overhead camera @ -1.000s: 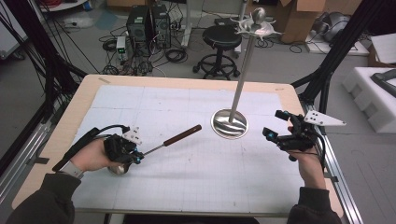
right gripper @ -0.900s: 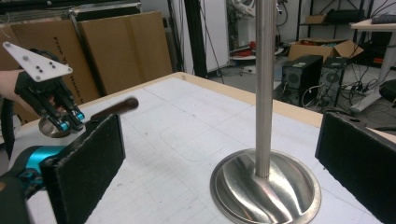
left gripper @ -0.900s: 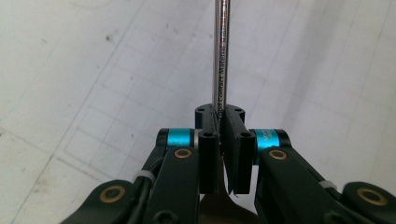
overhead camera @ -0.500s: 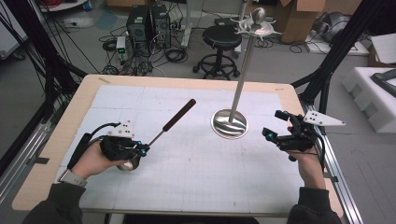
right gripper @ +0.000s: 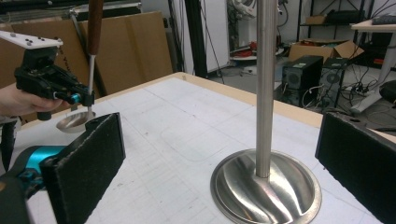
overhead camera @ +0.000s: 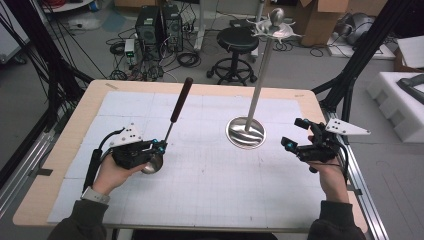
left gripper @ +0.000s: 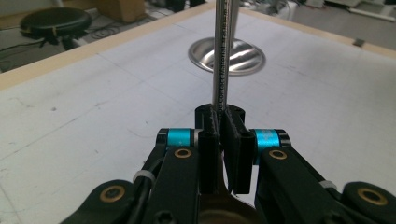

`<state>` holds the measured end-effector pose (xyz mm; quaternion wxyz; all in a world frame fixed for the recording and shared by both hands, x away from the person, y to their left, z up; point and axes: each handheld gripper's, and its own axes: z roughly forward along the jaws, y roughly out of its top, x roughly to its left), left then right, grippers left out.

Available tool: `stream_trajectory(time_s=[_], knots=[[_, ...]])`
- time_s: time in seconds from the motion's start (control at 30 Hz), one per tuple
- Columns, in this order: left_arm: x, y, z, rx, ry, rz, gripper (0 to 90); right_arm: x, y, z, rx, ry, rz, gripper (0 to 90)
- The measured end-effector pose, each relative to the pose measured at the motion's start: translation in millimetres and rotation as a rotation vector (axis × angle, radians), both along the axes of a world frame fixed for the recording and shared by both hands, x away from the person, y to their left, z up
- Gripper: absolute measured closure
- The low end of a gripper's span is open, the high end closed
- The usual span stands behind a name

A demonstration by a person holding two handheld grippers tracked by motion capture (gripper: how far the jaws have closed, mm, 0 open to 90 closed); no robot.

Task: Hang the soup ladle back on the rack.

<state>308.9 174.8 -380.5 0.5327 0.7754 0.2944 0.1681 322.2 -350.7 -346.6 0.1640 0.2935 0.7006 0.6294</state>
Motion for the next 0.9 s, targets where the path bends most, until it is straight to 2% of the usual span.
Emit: stream_trajectory(time_s=[0.13,0.2,0.33,0.43,0.8,0.9], knots=[[-1.4,-7.0,-4.3,-0.002,-0.026,0.026,84.4,-0.2,-0.5,0.2,0.001,-0.001,-0.001,0.4],[-1.3,-9.4,-3.7,-0.022,-0.029,0.023,84.4,-0.4,-0.7,0.3,0.003,-0.001,-0.001,0.4],[-0.5,-14.0,1.6,-0.034,-0.057,0.022,84.5,-0.6,-1.2,0.6,0.004,-0.003,-0.002,0.4],[1.5,-17.2,8.2,-0.047,-0.063,0.013,84.6,-0.7,-1.2,0.6,0.004,0.000,-0.002,0.4],[7.6,-29.7,22.3,-0.035,-0.066,-0.016,84.6,-0.5,-1.2,0.7,0.006,-0.005,-0.003,0.3],[10.6,-37.6,27.6,-0.008,-0.065,-0.028,84.6,-0.8,-1.2,0.8,0.005,-0.004,-0.004,0.4]])
